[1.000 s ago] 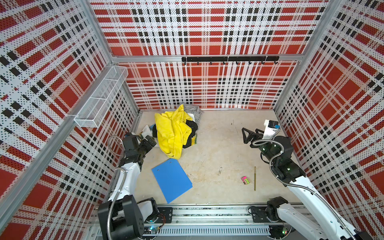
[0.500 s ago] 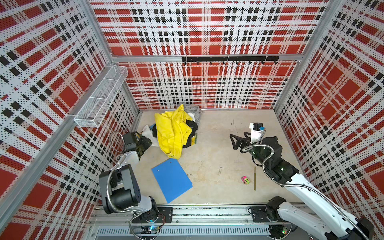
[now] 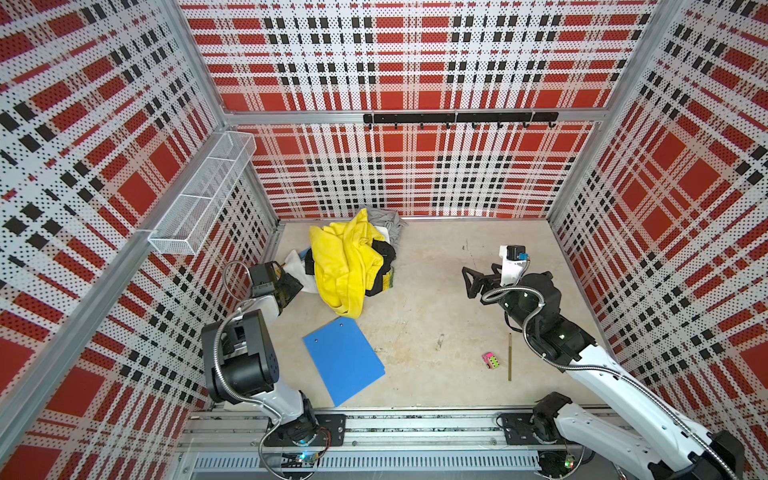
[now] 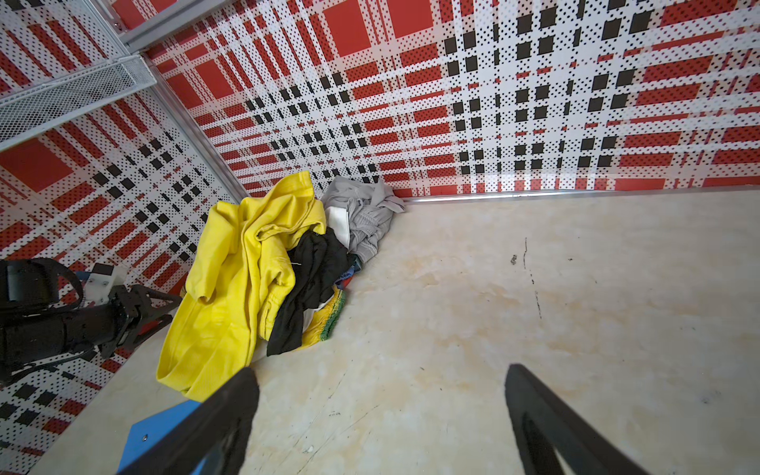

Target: Pick out a specific cloth from the pile

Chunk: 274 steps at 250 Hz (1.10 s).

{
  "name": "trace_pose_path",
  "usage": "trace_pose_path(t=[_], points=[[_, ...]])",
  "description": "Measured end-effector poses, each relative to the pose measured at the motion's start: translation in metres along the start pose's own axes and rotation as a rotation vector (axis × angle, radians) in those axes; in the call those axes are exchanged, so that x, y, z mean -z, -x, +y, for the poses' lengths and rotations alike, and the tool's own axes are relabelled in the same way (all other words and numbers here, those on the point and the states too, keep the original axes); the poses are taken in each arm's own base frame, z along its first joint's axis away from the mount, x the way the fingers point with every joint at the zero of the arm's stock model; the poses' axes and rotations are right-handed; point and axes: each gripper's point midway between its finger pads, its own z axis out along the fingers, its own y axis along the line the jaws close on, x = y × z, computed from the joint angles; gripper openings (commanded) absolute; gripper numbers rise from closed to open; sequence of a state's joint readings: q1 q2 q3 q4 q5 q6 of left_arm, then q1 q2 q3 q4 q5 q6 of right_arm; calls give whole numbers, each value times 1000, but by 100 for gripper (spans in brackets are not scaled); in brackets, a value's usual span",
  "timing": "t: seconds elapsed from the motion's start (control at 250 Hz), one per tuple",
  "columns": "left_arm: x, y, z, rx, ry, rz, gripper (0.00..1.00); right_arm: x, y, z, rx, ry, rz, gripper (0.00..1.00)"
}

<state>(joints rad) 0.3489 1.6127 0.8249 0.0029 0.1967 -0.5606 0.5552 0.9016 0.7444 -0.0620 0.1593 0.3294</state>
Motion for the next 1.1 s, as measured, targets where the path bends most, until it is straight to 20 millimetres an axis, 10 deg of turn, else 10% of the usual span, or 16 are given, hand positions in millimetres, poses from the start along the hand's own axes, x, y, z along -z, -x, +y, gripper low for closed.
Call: trace_pose_path(t=[0.732,1.096], points=[[-15,6,-17,-11,-19,1,0,10,10,-4,-9,-23,-36,100],[19,37,-47,-30,-82,-77,0,13,9,-5,-12,-26,-35,100]])
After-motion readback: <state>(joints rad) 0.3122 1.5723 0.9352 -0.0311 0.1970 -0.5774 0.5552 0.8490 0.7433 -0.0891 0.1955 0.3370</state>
